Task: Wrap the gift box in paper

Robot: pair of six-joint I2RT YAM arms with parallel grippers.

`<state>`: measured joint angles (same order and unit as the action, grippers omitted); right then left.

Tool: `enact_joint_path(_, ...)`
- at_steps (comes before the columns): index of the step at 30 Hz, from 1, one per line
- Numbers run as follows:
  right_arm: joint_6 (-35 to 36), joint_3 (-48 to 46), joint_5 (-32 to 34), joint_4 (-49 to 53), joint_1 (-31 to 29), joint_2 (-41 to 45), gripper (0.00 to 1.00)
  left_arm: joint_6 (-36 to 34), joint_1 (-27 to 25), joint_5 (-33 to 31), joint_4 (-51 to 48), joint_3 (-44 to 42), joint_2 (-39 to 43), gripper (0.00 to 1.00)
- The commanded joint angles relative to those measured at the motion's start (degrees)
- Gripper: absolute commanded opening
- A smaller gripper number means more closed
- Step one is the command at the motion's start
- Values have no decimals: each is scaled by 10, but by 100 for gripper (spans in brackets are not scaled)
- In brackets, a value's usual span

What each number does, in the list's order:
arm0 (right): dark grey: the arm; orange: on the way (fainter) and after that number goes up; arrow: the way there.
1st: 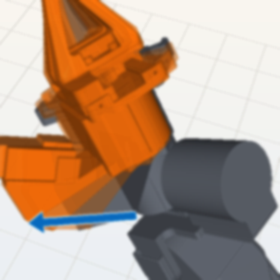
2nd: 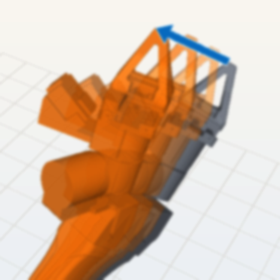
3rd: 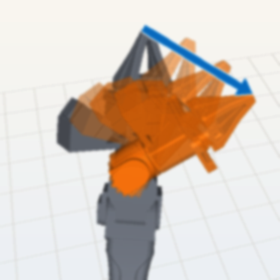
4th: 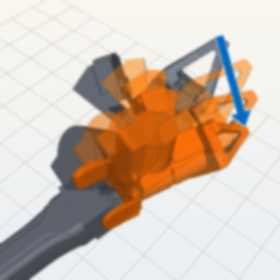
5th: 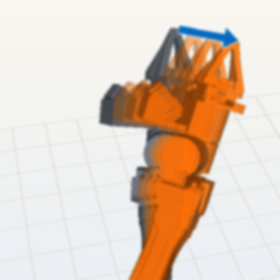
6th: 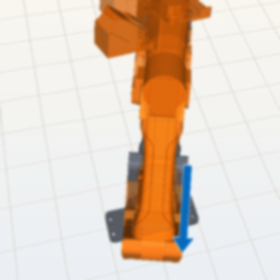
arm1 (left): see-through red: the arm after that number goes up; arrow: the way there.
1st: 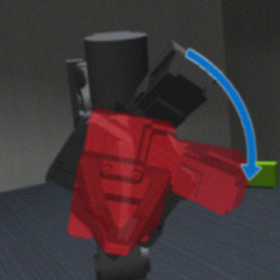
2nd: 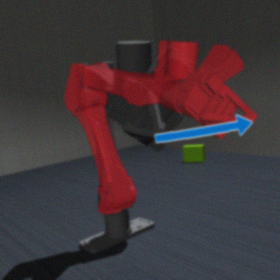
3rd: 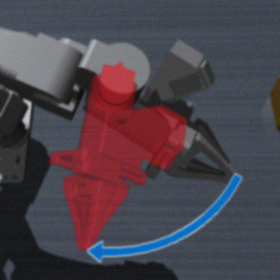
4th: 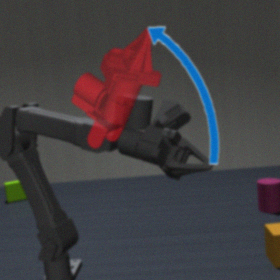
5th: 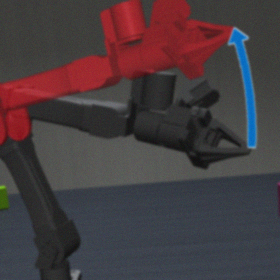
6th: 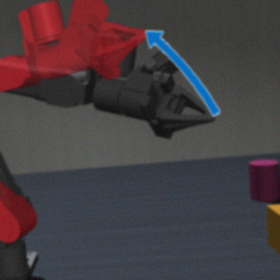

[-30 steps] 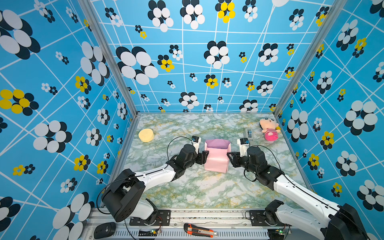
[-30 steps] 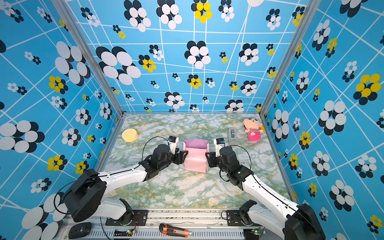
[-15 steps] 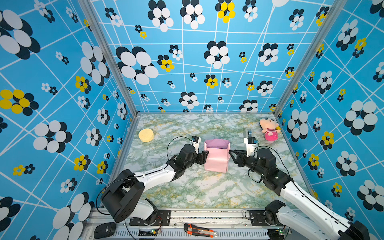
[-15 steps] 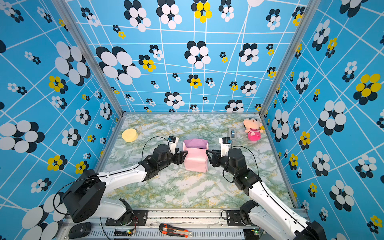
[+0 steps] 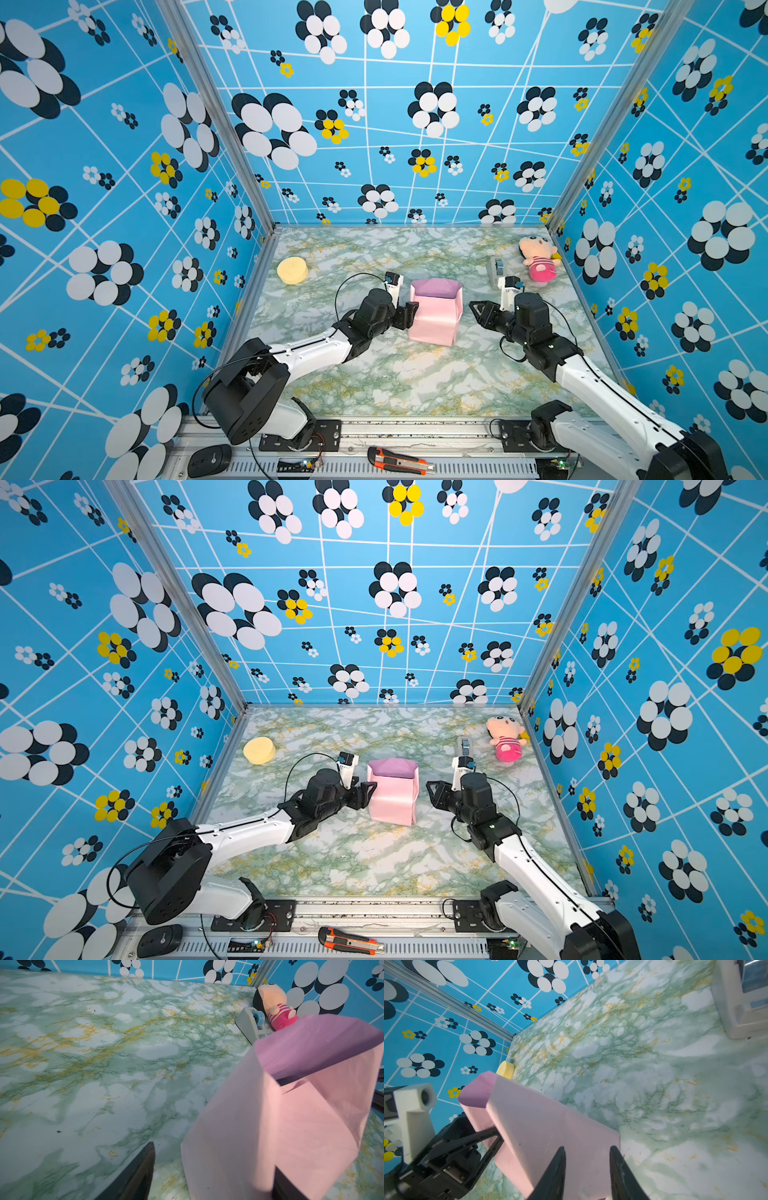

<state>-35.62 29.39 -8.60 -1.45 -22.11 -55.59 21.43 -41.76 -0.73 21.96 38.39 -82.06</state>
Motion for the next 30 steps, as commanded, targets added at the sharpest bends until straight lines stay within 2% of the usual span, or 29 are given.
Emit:
enact_joint_path(1,12,27,17,-6,-27,-14,37,-7,-4,-8,-42,5,-14,71)
enact_joint_path(9,42,29,32,-15,-81,-19,33,-11,-4,-9,-47,7,-14,71)
enact_joint_path(21,53,15,24,-45,-90,-70,34,-8,-4,-7,-43,7,-16,71)
enact_joint_path(30,66,28,41,-24,-90,-104,44,-9,-5,-3,-39,5,-17,71)
